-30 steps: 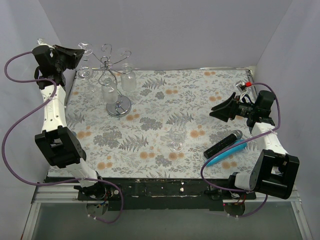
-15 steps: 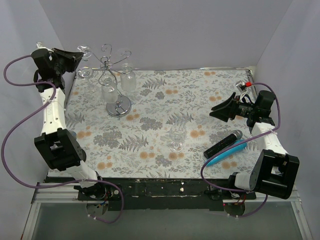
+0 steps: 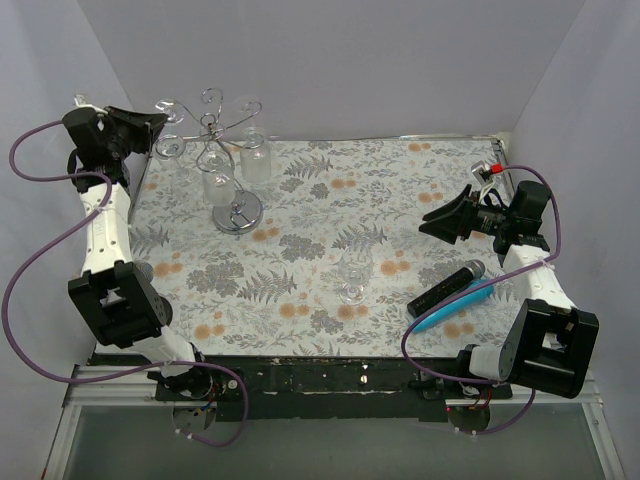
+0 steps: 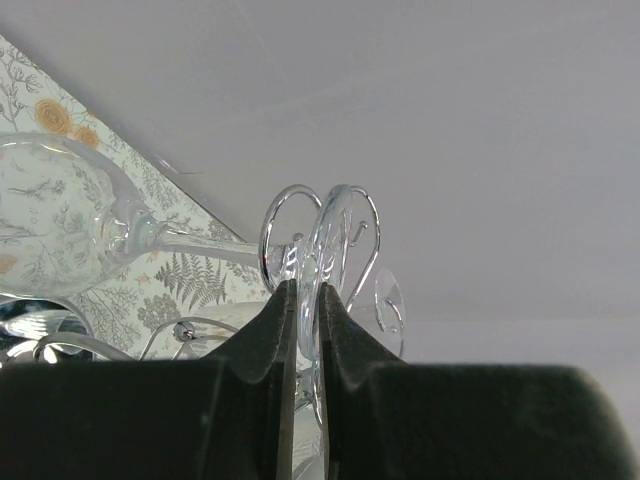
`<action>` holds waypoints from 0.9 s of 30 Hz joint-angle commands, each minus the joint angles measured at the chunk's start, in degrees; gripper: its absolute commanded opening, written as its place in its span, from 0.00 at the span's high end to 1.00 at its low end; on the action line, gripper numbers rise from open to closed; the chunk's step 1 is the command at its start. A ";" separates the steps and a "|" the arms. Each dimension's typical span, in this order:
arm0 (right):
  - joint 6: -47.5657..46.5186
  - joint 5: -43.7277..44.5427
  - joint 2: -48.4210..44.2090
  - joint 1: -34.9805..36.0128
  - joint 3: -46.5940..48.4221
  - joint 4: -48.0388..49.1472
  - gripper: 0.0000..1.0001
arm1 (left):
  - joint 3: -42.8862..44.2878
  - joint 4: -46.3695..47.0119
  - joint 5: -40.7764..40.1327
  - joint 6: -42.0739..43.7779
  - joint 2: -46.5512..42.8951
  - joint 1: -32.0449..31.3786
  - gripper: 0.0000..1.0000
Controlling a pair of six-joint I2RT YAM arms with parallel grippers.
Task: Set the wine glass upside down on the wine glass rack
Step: Turn the wine glass upside down at the wine rack.
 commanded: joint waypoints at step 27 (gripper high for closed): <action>-0.07 -0.09 -0.41 -0.34 1.13 0.40 0.30 | -1.91 2.61 0.01 0.81 -6.77 2.14 0.78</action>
